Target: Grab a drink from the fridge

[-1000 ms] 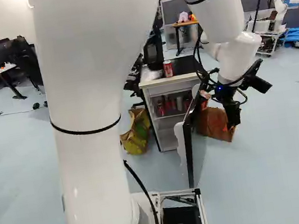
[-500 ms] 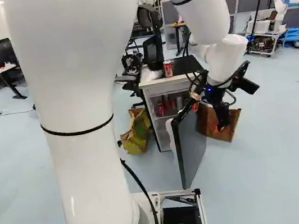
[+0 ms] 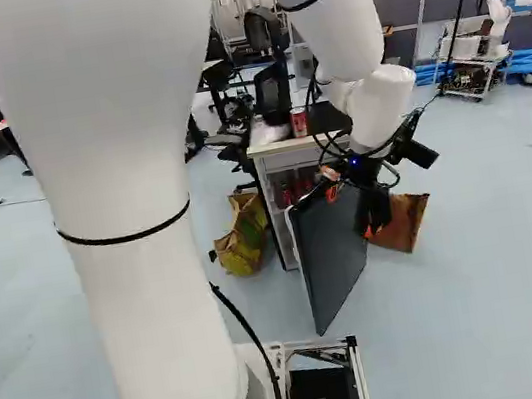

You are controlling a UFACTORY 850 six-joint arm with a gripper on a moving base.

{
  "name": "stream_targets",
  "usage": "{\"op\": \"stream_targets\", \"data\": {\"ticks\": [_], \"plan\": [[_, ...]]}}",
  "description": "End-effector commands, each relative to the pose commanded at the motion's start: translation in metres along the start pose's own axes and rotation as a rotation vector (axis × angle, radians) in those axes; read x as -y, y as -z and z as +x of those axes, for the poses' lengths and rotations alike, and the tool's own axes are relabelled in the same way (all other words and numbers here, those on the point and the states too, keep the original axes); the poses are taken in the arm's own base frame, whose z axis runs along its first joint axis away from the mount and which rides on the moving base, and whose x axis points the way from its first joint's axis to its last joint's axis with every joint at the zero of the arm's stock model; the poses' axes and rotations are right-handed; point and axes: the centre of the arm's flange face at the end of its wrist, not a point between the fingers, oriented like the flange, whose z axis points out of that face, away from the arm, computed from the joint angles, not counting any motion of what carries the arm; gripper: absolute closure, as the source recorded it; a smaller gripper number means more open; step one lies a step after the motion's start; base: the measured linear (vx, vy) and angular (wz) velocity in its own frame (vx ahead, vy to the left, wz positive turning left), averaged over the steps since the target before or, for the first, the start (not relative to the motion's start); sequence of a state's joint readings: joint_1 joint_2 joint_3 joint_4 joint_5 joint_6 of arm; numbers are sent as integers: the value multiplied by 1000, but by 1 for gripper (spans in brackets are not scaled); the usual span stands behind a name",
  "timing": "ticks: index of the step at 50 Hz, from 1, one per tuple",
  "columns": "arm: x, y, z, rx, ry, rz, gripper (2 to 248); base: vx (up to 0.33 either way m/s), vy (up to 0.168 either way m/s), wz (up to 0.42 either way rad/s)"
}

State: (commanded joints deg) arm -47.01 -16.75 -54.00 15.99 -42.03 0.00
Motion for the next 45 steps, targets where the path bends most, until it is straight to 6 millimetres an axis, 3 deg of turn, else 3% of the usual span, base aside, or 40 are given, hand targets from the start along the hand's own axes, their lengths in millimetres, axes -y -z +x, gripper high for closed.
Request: {"op": "stream_targets", "data": {"ticks": [45], "plan": [[51, -15, -43, 8, 129, -17, 3, 0, 0, 0]]}}
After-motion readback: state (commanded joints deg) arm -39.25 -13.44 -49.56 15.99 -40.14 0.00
